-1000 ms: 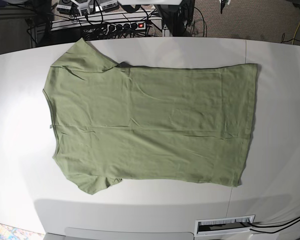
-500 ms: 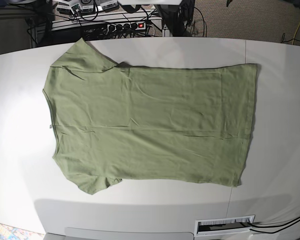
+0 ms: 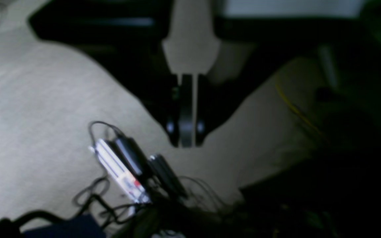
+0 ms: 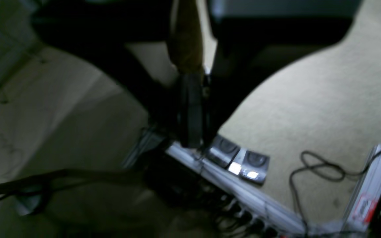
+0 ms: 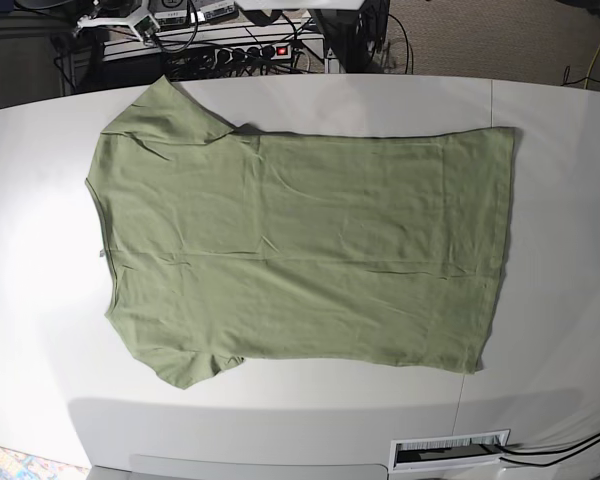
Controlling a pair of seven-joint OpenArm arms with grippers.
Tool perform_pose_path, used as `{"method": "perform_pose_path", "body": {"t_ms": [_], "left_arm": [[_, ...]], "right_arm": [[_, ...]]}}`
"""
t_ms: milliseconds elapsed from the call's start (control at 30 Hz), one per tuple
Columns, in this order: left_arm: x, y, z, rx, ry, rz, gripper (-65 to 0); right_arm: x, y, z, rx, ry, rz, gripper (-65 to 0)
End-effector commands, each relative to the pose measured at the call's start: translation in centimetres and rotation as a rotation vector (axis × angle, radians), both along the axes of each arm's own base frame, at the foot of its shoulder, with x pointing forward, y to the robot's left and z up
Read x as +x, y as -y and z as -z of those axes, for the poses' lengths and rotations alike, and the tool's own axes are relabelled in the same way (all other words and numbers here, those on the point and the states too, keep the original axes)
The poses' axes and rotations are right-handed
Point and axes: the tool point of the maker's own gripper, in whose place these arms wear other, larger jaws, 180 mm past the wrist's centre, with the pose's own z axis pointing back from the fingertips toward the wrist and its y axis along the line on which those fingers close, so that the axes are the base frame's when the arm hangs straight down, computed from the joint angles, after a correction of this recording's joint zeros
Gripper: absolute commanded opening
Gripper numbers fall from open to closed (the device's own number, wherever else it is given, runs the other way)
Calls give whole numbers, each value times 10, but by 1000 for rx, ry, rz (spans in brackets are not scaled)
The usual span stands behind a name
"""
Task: Fold the T-shirt properly
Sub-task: 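Lower both grippers to the shirt's long edge, right at shoulder, left at hem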
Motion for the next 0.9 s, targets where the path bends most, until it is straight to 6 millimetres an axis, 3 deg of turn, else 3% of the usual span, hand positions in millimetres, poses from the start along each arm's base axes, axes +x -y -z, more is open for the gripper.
{"method": "perform_pose_path", "body": {"t_ms": [0,200,433,633,867], "left_arm": [[5,2,-10,2,38,14,-650],[49,0,-43,111,171,62,-650],[95,12,-92,141,346,170,-650],[132,6,-99,177,454,217,-650],[173,0,-101,204,562,224,-650]], "right_arm": [[4,0,-11,-7,22,-19,-650],[40,-2,-54,-85,124,-74,-650],[79,-13,-97,-169,242,-179,-650],[100,-19,-122,-241,326,-238,-650],[124,-13,-137,-319,400,-246,-650]]}}
